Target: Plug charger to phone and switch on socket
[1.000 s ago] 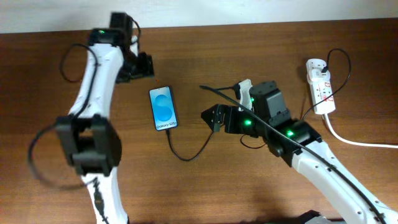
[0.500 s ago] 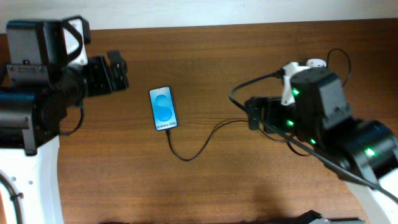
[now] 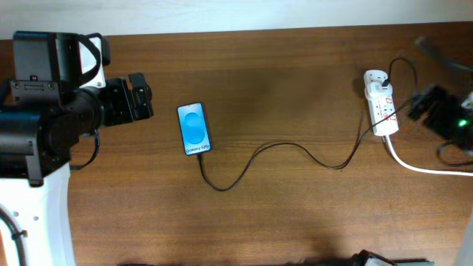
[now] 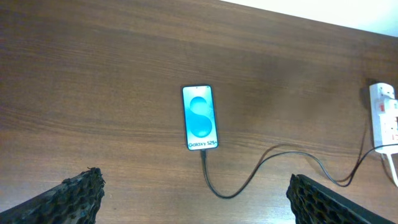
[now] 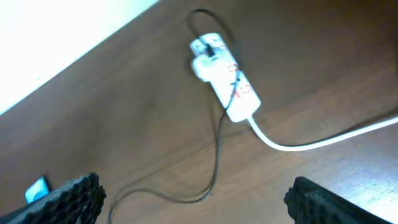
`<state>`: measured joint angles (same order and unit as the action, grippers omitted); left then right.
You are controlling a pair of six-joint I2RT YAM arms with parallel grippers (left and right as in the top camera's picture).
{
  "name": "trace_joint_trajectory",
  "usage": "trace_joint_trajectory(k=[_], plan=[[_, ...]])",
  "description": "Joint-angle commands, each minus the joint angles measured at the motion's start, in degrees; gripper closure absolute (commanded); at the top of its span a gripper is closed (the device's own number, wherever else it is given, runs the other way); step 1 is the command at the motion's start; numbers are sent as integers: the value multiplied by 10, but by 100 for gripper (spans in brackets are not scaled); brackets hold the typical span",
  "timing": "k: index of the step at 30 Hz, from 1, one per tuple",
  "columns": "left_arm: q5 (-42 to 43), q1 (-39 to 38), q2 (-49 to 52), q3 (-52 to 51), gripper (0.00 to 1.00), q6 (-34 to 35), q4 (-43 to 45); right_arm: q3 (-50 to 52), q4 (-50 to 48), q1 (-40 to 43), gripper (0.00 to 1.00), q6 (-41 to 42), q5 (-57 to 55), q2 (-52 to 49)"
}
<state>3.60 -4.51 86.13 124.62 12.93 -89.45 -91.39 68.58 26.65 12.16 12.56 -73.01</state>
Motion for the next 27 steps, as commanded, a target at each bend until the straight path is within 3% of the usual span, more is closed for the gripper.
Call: trace_joint_trajectory(k=[1,5,13,27], plan=[[-4,2,-3,3,1,-3,1,-9,-41,75,2,-9,70,-60],[-4,2,-3,3,1,-3,1,-9,-128,128,1,-5,87,-126],[-4,2,-3,3,1,-3,1,-9,-278,129,2,-10,69,-306],[-4,2,-3,3,1,-3,1,-9,-334,108,2,-14,64,-506]])
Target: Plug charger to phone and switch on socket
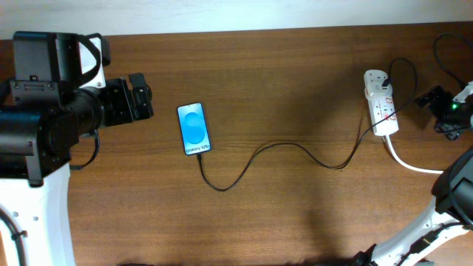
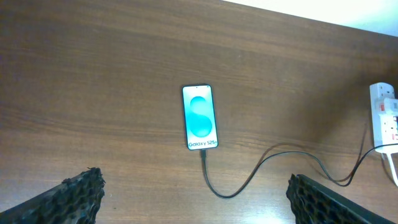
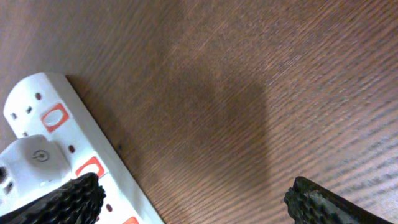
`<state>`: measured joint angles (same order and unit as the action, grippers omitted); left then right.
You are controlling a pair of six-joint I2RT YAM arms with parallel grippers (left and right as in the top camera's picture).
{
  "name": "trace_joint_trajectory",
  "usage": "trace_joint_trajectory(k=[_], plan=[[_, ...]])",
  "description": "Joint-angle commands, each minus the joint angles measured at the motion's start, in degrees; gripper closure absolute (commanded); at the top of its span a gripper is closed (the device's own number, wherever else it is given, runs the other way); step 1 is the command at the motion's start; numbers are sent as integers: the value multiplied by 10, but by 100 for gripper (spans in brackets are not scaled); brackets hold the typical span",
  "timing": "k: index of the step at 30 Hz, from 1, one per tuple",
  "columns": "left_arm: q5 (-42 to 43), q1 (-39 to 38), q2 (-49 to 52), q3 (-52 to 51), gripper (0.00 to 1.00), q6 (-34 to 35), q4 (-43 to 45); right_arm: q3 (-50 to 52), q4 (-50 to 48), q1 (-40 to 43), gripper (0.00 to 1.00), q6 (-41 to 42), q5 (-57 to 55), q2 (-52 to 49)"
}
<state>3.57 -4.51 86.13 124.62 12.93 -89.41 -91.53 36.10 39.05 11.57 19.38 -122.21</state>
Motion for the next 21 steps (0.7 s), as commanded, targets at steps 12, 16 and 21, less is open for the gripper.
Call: trace_joint_trajectory(k=[12,16,21], plan=[[-4,2,-3,3,1,-3,1,-6,-32,-66,2,-9,-20,-49],[-4,2,-3,3,1,-3,1,-6,-31,-79,2,-9,-21,-49],[-4,2,-3,3,1,-3,1,-6,-18,-83,2,-9,-55,-49]])
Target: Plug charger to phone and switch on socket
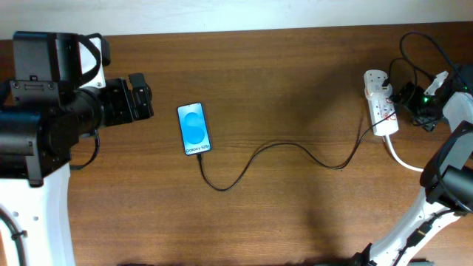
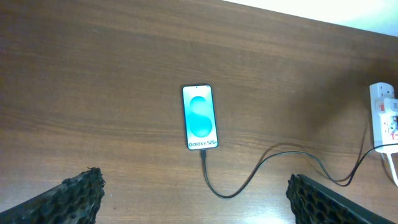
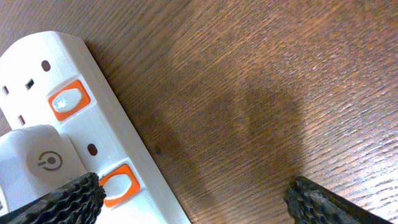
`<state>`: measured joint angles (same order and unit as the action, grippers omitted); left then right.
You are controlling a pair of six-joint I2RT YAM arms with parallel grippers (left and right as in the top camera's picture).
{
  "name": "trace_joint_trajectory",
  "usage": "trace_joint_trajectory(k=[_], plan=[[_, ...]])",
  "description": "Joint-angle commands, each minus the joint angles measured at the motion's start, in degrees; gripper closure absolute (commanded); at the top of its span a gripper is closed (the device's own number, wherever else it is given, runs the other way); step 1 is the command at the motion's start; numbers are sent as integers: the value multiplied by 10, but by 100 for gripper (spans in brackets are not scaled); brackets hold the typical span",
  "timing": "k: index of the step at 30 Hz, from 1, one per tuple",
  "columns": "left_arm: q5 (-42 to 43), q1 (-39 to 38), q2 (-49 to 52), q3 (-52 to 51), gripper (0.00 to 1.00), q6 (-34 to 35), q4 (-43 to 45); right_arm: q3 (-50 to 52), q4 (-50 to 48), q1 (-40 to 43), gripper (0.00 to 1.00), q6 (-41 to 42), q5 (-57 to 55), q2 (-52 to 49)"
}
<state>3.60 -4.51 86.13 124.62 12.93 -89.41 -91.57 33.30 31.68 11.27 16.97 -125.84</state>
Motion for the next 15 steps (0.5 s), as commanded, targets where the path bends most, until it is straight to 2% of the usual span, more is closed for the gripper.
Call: trace_joint_trajectory(k=[1,6,15], plan=[[-4,2,-3,3,0,-3,1,-6,12,-14,2,-6,-42,-13],[-4,2,-3,3,1,-3,1,-5,23,-40,2,-10,-72,-13],[-4,2,-3,3,1,-3,1,-5,52,-44,1,-10,-51,-13]])
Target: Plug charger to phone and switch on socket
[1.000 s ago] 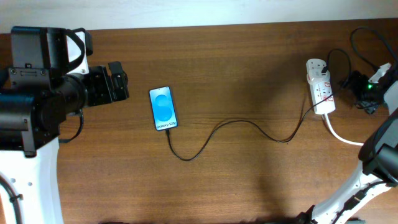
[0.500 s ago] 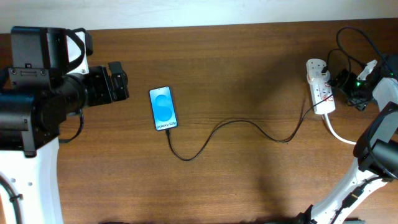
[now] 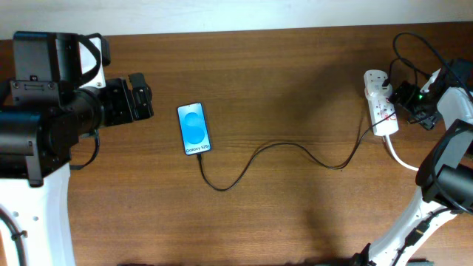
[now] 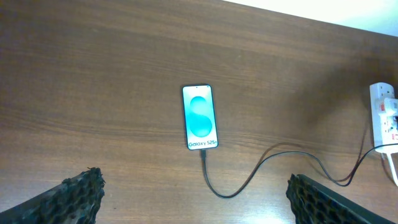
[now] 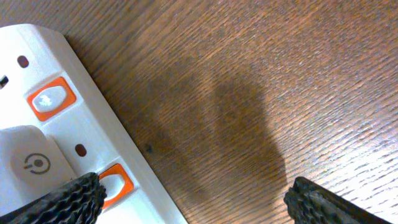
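The phone [image 3: 194,129] lies face up with a lit blue screen, also seen in the left wrist view as the phone [image 4: 200,117]. A black charger cable [image 3: 295,151] runs from its bottom edge to the white power strip [image 3: 380,103]. My right gripper [image 3: 410,100] is open, low beside the strip's right side. Close up, the strip [image 5: 56,130] shows two orange switches [image 5: 51,98], and the left fingertip [image 5: 68,200] sits against the lower switch [image 5: 116,180]. My left gripper [image 3: 137,100] is open, well left of the phone.
The charger's white plug body [image 5: 31,163] sits in the strip between the two switches. A thick white mains lead [image 3: 414,164] leaves the strip toward the right edge. Black arm cables [image 3: 414,44] loop above the right gripper. Bare brown table [image 3: 295,222] lies in front.
My right gripper has shifted slightly along the power strip, so its left fingertip is now against the lower orange switch. The left arm, phone and cable are unchanged.
My right gripper first hung open high and to the right of the power strip. Then it was low beside the strip's end, then close by the two orange switches, where it is now. The left gripper stayed open and still throughout, and the phone stayed put.
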`<state>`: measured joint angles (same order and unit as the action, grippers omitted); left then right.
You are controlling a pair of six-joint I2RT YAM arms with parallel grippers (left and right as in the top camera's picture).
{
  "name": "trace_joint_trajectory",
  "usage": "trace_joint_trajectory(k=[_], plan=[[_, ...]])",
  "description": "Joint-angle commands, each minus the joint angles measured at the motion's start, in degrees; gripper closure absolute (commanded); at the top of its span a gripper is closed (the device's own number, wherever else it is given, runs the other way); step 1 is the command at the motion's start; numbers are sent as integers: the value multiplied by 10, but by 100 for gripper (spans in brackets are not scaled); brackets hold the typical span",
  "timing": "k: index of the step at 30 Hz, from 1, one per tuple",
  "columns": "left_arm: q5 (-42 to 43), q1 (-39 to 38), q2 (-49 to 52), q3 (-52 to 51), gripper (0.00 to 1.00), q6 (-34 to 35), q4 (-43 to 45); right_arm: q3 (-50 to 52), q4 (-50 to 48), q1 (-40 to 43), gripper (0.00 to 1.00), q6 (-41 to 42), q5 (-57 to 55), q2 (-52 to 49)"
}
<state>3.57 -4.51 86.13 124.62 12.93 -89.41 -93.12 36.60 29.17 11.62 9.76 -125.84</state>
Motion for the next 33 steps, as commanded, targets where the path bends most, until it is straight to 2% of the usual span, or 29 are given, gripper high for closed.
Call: trace_joint_trajectory(k=[1,6,10,18,21,26,30,33], plan=[[-4,2,-3,3,1,-3,1,10,22,-19,2,-13,22,-13],[-4,2,-3,3,1,-3,1,10,17,-18,2,-13,14,-13],[-4,2,-3,3,1,-3,1,-14,20,20,2,28,2,-11],[-4,2,-3,3,1,-3,1,-127,117,88,2,39,28,63],[-4,2,-3,3,1,-3,1,-142,141,87,2,36,53,135],[-4,2,-3,3,1,-3,1,-142,200,80,2,-39,180,303],[-4,2,-3,3,1,-3,1,-142,289,12,2,-109,190,443],[-4,2,-3,3,1,-3,1,-142,348,-62,2,-115,190,523]])
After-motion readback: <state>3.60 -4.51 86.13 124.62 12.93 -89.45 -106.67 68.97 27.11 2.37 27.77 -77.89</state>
